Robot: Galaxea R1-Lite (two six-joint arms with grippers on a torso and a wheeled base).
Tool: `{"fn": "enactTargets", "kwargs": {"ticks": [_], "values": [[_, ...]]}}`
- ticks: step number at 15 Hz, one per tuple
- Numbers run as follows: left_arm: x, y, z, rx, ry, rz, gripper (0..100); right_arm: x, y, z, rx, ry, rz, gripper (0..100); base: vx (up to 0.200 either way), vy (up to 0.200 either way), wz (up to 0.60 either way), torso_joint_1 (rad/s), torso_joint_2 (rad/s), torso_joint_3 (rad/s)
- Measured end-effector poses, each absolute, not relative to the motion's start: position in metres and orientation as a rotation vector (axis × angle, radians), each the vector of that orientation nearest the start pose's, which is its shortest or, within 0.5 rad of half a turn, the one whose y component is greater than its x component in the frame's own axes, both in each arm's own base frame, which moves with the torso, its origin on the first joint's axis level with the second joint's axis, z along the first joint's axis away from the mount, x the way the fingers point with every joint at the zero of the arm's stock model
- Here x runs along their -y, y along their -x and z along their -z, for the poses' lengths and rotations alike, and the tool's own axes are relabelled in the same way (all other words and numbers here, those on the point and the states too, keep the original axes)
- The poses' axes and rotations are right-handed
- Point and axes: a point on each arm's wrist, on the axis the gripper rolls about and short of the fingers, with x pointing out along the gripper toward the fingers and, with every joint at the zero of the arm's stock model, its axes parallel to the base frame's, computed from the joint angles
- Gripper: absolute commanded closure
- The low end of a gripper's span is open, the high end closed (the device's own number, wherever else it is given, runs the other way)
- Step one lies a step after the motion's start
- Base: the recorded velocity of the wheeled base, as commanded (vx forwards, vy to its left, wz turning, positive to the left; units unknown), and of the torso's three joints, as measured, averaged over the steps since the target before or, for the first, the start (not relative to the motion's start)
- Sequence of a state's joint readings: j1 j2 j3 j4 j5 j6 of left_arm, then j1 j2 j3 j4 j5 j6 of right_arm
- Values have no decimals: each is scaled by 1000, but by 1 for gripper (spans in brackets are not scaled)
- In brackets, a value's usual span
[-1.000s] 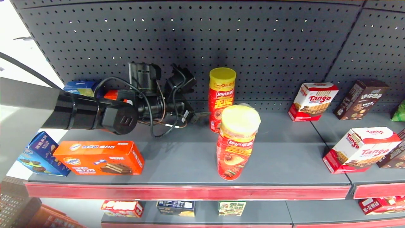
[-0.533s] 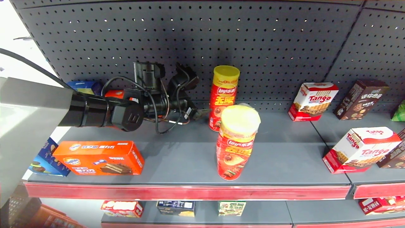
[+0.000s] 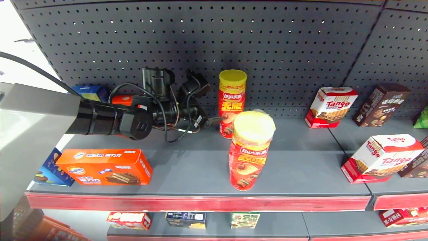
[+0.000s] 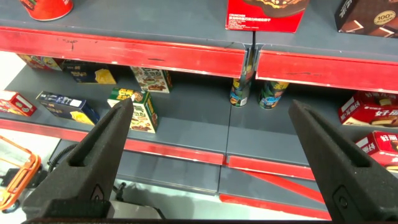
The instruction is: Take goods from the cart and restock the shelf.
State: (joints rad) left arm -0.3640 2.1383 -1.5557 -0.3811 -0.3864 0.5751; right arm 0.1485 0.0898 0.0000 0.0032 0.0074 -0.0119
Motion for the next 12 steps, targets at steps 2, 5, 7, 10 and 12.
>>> {"fn": "enactTargets", "kwargs": {"ticks": [2, 5, 7, 10, 12], "values": [[166, -414, -194, 5, -547, 787, 0, 2, 16, -77, -92, 18, -157, 0, 0, 0, 0, 0, 0, 0], [161, -406, -185, -9, -561, 770, 0, 2, 16, -77, -92, 18, -156, 0, 0, 0, 0, 0, 0, 0], [157, -404, -183, -23, -571, 709, 0, 2, 16, -77, -92, 18, -156, 0, 0, 0, 0, 0, 0, 0], [156, -408, -188, 10, -587, 570, 0, 2, 16, -77, -92, 18, -157, 0, 0, 0, 0, 0, 0, 0], [159, -411, -187, 24, -586, 528, 0, 2, 16, -77, -92, 18, -156, 0, 0, 0, 0, 0, 0, 0]]}}
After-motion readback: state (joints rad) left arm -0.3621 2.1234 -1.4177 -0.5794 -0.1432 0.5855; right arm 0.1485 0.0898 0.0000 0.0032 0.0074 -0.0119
